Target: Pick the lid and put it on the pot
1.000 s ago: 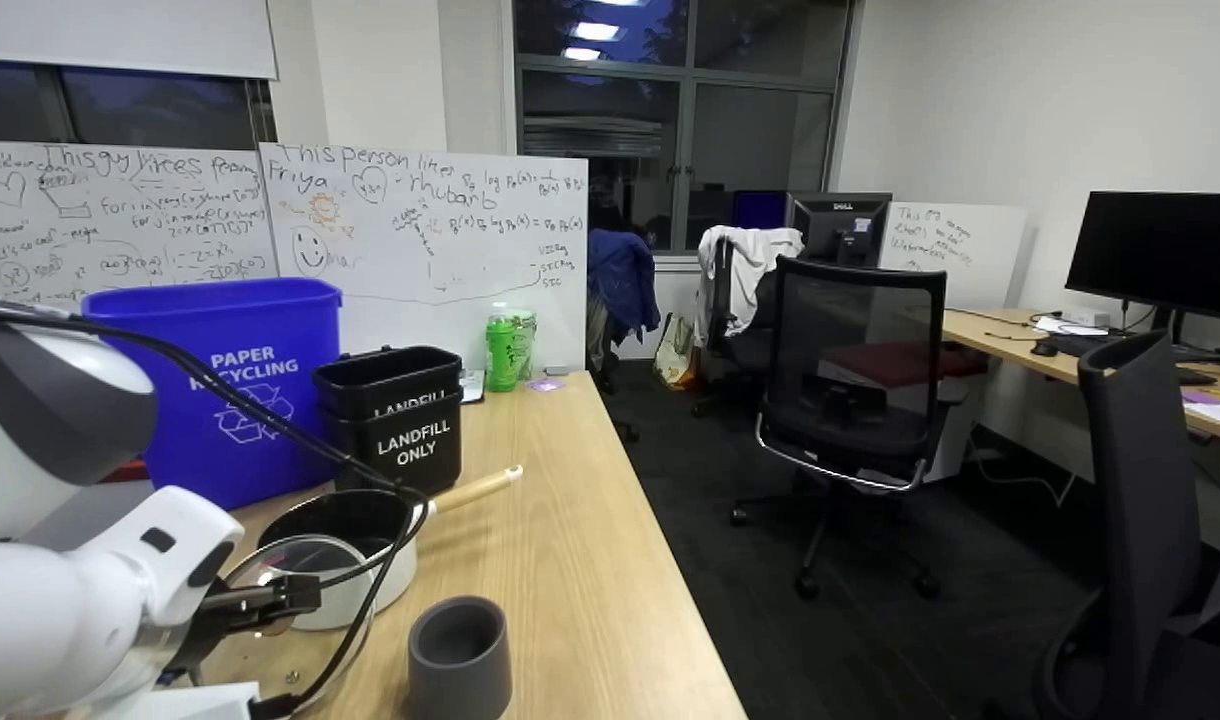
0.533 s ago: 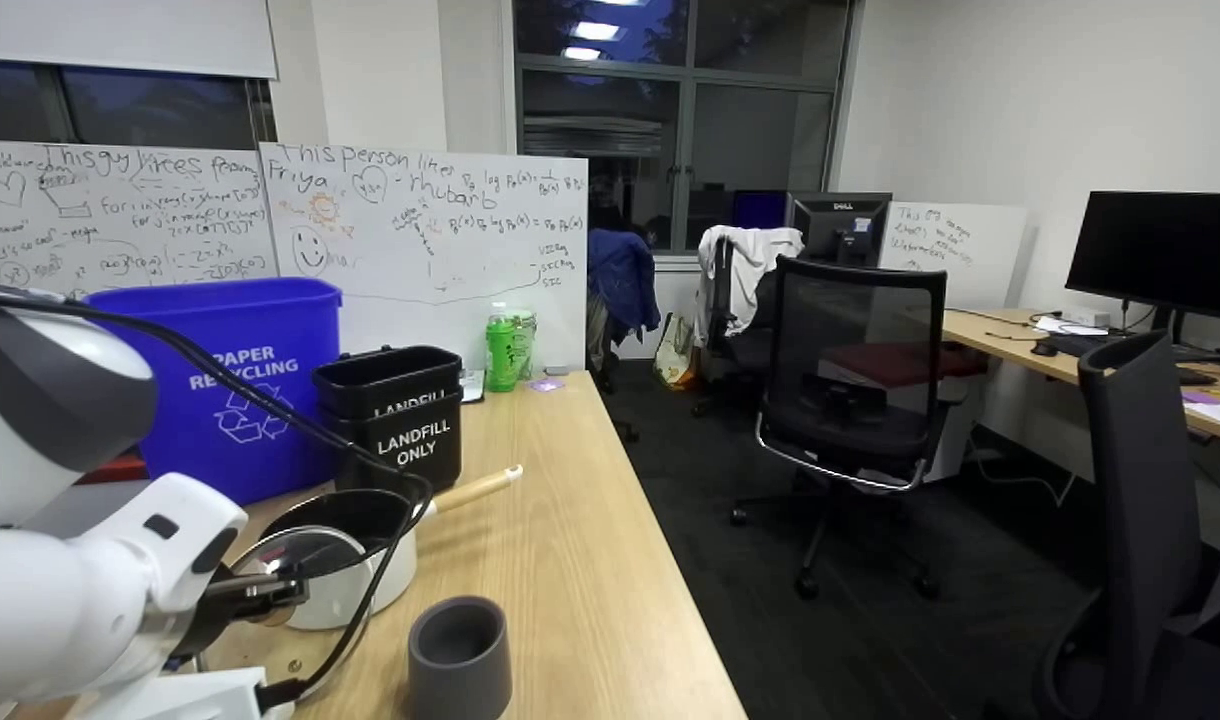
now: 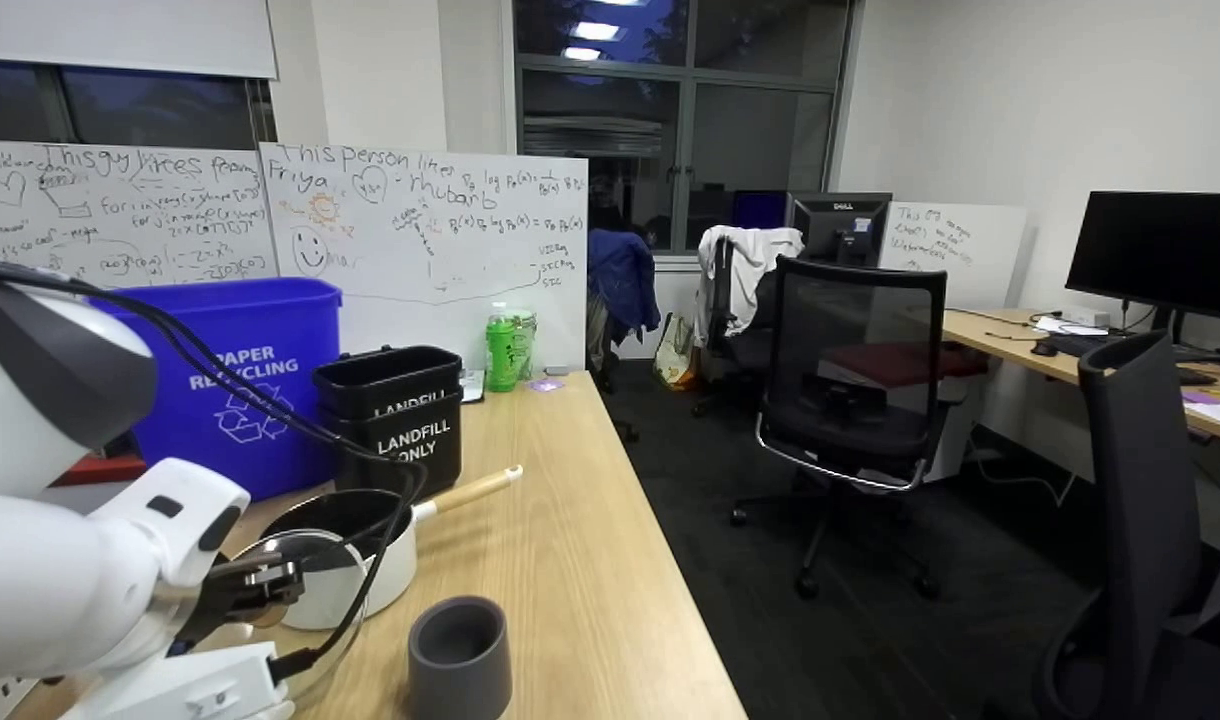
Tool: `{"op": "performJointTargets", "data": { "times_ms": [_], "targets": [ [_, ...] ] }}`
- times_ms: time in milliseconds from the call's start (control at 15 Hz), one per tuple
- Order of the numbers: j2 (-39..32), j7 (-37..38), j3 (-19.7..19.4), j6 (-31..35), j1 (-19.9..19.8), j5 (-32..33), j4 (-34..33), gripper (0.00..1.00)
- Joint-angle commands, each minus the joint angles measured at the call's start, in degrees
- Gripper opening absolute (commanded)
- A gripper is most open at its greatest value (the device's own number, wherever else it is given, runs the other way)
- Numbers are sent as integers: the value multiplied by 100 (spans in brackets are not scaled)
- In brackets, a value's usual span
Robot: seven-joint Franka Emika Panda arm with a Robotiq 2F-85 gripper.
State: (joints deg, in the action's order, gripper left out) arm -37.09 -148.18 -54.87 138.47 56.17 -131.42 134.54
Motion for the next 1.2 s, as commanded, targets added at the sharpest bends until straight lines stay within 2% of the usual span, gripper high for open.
{"op": "performJointTargets", "data": {
  "times_ms": [0, 133, 400, 467, 533, 800, 1000, 1067, 1133],
  "targets": [
    [801, -218, 476, 645, -478, 628, -105, 16],
    [1082, -228, 813, 895, -734, 828, -180, 16],
    [1412, -284, 1794, 1181, -1518, 948, -388, 16],
    [1148, -28, 1310, 954, -1003, 943, -387, 16],
    [1133, -48, 1406, 991, -1090, 931, -440, 16],
    [843, -73, 1208, 1077, -850, 908, -725, 16],
    [711, -42, 1307, 1290, -888, 740, -922, 16],
    [847, -60, 1305, 1104, -915, 840, -747, 41],
    [801, -52, 1305, 1135, -910, 839, -794, 41]
  ]
}}
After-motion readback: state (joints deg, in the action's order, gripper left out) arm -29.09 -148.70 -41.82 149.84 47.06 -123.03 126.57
